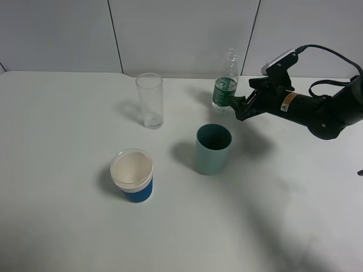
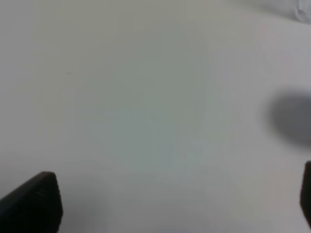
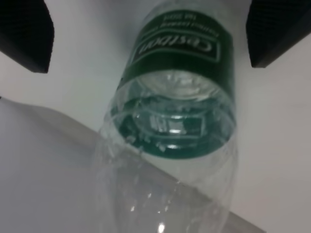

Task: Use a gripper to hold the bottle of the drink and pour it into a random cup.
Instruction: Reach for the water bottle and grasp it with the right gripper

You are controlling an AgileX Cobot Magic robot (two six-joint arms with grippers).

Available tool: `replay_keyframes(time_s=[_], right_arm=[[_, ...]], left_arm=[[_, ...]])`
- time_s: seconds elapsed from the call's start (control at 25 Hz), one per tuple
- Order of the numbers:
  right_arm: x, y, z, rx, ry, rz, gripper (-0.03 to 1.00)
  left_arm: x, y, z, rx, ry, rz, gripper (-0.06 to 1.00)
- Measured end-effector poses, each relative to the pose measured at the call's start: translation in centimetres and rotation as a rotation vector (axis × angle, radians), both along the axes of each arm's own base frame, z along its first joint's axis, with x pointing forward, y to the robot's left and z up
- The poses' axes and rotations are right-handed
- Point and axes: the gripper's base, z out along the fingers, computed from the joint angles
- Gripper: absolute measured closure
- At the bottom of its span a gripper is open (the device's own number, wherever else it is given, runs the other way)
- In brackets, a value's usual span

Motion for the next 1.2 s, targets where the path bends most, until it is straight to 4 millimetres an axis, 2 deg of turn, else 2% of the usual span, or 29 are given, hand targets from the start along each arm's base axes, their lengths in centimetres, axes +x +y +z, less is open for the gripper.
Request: replay_keyframes(time_s=[0.36, 0.76, 1.2], right_arm=[[1.9, 0.3, 1.2, 0.025, -0.04, 0.01, 0.18], [2.3, 0.5, -0.8, 0.047, 0.017, 0.028, 0.18], [3.7, 1.0, 0.6, 0.048, -0.035, 0.087, 0.19]], left_arm=[[0.0, 0.0, 0.0, 0.0, 0.0, 0.0, -0.05], [0.0, 0.0, 0.0, 0.0, 0.0, 0.0, -0.05], [0.0, 0.0, 0.0, 0.0, 0.0, 0.0, -0.05]])
